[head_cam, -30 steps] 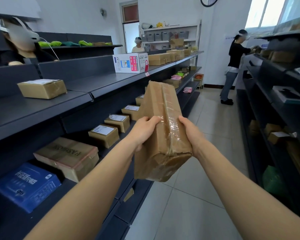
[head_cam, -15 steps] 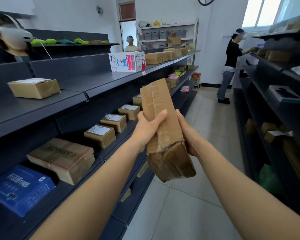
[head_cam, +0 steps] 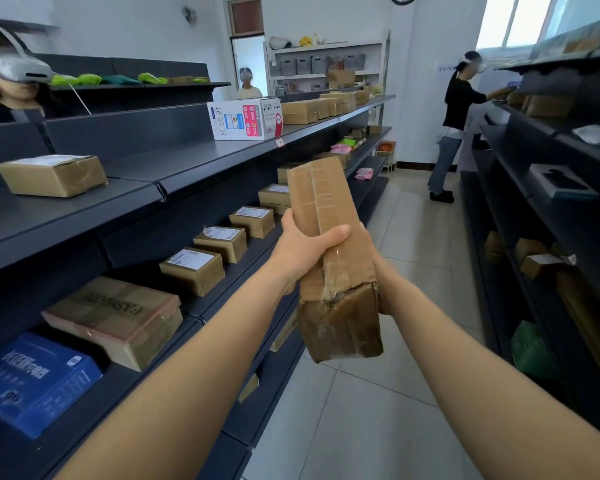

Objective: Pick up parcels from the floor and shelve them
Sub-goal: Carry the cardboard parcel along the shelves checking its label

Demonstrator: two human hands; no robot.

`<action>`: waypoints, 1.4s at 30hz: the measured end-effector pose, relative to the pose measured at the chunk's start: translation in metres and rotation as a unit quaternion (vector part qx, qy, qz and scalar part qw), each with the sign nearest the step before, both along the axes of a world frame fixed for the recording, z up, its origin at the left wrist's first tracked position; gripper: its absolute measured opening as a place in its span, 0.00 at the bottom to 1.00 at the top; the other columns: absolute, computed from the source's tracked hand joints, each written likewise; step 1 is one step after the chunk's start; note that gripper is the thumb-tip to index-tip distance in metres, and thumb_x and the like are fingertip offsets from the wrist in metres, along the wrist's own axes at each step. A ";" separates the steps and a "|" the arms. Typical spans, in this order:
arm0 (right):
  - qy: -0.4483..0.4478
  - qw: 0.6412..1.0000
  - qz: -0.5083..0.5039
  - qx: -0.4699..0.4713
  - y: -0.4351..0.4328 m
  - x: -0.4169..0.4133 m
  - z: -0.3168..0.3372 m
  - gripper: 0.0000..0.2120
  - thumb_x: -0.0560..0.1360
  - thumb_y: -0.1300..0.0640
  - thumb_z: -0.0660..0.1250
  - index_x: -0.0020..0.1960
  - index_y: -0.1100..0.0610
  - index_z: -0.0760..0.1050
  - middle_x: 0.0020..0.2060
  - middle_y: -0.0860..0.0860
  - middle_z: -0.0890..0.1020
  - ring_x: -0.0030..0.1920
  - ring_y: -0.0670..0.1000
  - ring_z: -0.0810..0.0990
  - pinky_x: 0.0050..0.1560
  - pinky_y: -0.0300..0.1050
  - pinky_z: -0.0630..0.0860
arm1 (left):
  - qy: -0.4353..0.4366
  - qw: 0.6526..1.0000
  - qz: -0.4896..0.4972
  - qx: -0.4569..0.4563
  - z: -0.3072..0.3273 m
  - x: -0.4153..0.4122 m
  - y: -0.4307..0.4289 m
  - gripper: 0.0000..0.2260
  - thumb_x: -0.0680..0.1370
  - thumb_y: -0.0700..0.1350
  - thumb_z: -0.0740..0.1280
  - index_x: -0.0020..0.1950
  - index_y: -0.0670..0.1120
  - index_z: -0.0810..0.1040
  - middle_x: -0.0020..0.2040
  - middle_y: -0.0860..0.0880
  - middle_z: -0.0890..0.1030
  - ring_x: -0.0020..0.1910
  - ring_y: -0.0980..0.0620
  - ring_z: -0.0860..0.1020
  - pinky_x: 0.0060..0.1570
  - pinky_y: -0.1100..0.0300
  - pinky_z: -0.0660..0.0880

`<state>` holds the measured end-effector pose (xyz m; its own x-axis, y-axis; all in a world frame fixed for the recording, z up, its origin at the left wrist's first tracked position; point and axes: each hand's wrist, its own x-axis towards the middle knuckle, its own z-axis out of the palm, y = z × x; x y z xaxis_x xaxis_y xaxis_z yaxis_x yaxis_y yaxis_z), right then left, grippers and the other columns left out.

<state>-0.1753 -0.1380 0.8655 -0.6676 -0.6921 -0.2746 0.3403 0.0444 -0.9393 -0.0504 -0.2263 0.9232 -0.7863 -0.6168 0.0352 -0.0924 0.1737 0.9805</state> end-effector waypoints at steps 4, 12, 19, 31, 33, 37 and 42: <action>0.015 1.000 -0.003 0.025 0.010 -0.010 -0.012 0.36 0.67 0.27 0.63 0.61 0.55 0.75 0.39 0.55 0.87 0.40 0.53 0.86 0.36 0.45 0.79 | -0.024 1.000 -0.003 0.014 0.002 -0.002 0.001 0.48 0.66 0.58 0.77 0.77 0.52 0.51 0.65 0.48 0.73 0.59 0.47 0.76 0.60 0.47 0.76; -0.032 0.992 0.060 0.103 0.031 -0.009 -0.017 0.24 0.73 0.38 0.68 0.49 0.60 0.79 0.31 0.55 0.84 0.29 0.52 0.83 0.31 0.46 0.79 | -0.108 0.992 0.033 0.061 0.013 -0.003 -0.003 0.48 0.67 0.63 0.74 0.78 0.56 0.49 0.73 0.42 0.63 0.64 0.38 0.73 0.43 0.44 0.82; 0.004 0.984 0.057 0.166 0.057 -0.004 -0.003 0.33 0.71 0.42 0.72 0.67 0.60 0.71 0.60 0.61 0.78 0.56 0.61 0.80 0.51 0.57 0.80 | -0.176 0.984 0.032 0.008 0.005 -0.003 -0.036 0.26 0.78 0.62 0.62 0.67 0.45 0.73 0.63 0.41 0.78 0.57 0.40 0.79 0.52 0.44 0.80; -0.042 0.990 0.005 0.134 0.049 0.001 0.022 0.31 0.76 0.53 0.68 0.72 0.64 0.61 0.41 0.60 0.82 0.25 0.54 0.84 0.25 0.46 0.80 | -0.285 0.934 -0.072 0.205 -0.025 0.030 -0.065 0.33 0.74 0.69 0.60 0.62 0.41 0.77 0.58 0.35 0.80 0.54 0.35 0.80 0.40 0.42 0.81; -0.038 0.991 0.000 0.126 0.046 0.000 0.024 0.33 0.75 0.51 0.67 0.72 0.67 0.60 0.34 0.59 0.85 0.24 0.54 0.84 0.24 0.47 0.80 | -0.282 0.926 -0.089 0.233 -0.031 0.034 -0.069 0.30 0.76 0.65 0.59 0.63 0.41 0.76 0.60 0.35 0.79 0.57 0.34 0.78 0.46 0.40 0.79; -0.054 0.995 -0.017 0.084 0.042 0.002 0.021 0.19 0.76 0.50 0.67 0.59 0.62 0.72 0.32 0.56 0.85 0.27 0.54 0.84 0.25 0.43 0.79 | -0.221 0.949 -0.050 0.217 -0.038 0.040 -0.069 0.19 0.80 0.57 0.59 0.60 0.44 0.74 0.52 0.39 0.80 0.49 0.39 0.80 0.39 0.43 0.81; 0.022 0.998 -0.018 0.063 0.034 0.005 0.017 0.20 0.76 0.39 0.64 0.61 0.51 0.74 0.51 0.53 0.84 0.50 0.55 0.83 0.39 0.47 0.79 | -0.127 0.969 -0.007 0.211 -0.047 0.035 -0.058 0.14 0.80 0.49 0.55 0.60 0.47 0.76 0.51 0.45 0.81 0.48 0.46 0.79 0.45 0.52 0.77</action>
